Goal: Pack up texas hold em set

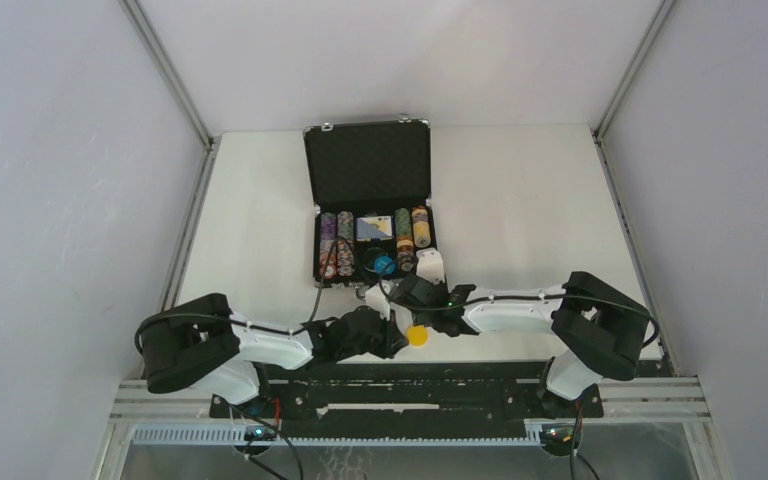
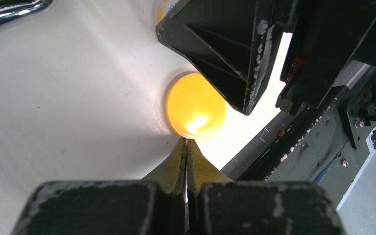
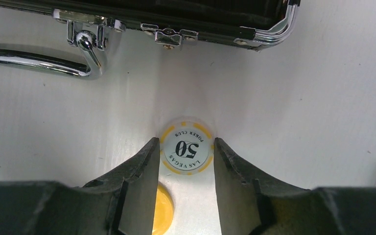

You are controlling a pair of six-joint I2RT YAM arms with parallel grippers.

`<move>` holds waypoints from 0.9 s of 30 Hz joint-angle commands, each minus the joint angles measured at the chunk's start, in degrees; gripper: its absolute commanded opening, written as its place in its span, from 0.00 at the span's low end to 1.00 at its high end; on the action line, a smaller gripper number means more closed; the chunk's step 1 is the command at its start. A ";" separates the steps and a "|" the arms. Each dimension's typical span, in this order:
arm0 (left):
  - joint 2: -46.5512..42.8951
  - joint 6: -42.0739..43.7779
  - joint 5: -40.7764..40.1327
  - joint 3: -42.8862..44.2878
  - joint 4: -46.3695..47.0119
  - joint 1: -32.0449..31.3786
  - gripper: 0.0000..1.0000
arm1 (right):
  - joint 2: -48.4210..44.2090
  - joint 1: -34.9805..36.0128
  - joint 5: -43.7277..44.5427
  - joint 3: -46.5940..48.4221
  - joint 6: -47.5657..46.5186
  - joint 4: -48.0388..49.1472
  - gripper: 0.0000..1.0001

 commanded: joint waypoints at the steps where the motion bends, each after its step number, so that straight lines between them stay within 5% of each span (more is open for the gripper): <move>1: 1.06 0.47 -0.42 1.33 -1.62 -0.26 0.00 | 2.08 0.51 -1.23 -0.22 1.84 -2.26 0.43; 12: 0.87 0.70 -1.51 1.88 -3.18 -0.19 0.00 | -0.40 -0.30 -2.44 -1.08 1.73 -1.97 0.27; 27: 1.21 0.97 -1.64 2.17 -3.71 0.12 0.00 | -5.96 -1.69 -2.41 -2.95 1.23 -1.26 0.25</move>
